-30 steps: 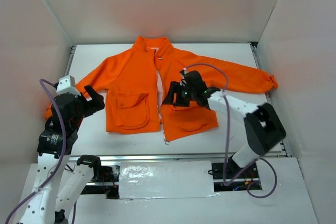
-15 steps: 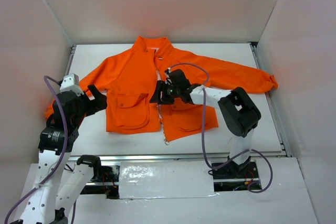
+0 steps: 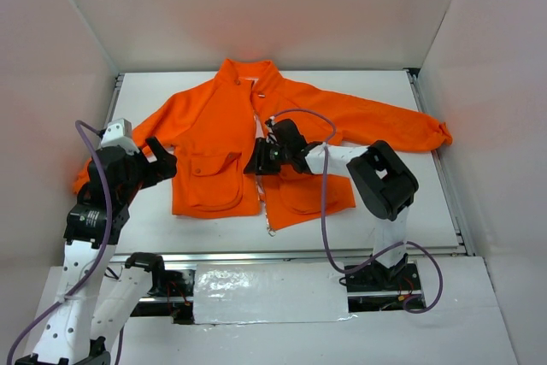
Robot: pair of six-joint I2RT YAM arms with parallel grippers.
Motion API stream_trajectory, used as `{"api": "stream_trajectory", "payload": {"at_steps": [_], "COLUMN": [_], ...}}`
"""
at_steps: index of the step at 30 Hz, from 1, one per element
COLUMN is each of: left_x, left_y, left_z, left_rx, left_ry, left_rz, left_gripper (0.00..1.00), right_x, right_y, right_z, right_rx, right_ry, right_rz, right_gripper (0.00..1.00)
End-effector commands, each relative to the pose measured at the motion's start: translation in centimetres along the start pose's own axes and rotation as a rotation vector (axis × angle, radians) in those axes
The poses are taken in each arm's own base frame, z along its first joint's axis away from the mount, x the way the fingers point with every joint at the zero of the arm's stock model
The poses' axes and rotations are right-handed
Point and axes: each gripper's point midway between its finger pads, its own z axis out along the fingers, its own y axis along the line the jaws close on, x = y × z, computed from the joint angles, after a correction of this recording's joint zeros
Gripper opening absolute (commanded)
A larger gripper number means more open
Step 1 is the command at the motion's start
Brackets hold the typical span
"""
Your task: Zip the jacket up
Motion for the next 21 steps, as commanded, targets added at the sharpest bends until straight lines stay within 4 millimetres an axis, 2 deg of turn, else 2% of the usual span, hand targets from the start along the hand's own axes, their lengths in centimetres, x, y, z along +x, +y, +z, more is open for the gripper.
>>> {"api": "stream_trajectory", "payload": {"at_steps": [1,8,12,14,15,17,21], "left_x": [-1.0,-1.0,-1.0,-1.0,-1.0,-0.9,-0.7], "left_y": [-0.6,-0.6,-0.5,-0.4,-0.4,-0.5,-1.4], "left_z": [0.2,0.3,0.2,0.2,0.2,0.3,0.2], "left_rx": [0.032,0.033,0.029,0.027,0.028,0.029,0.082], "left_ry": [-0.041,-0.038,-0.042,-0.041,-0.042,-0.037,-0.022], "left_rz": [0.021,0.022,0.019,0.019,0.019,0.02,0.026], "left_gripper": [0.99,0.99,0.99,0.99,0.99,0.99,0.99], "right_x": [0.7,1.9,2.4,2.3,2.5,2.5,2.1], "right_y": [1.6,1.0,1.5,2.2,2.4,3.0,5.0], "right_z": [-0.5,-0.3,-0.4,-0.7,-0.8,-1.1,-2.6], "right_rx": [-0.072,-0.066,-0.107,-0.144,-0.155,-0.174,-0.251], "right_ry": [-0.007,0.017,0.027,0.022,0.024,0.027,0.01], "right_rz": [-0.006,0.009,0.028,0.034,0.037,0.039,0.039], "right_gripper": [0.41,0.39,0.16,0.15,0.06,0.0,0.0]}}
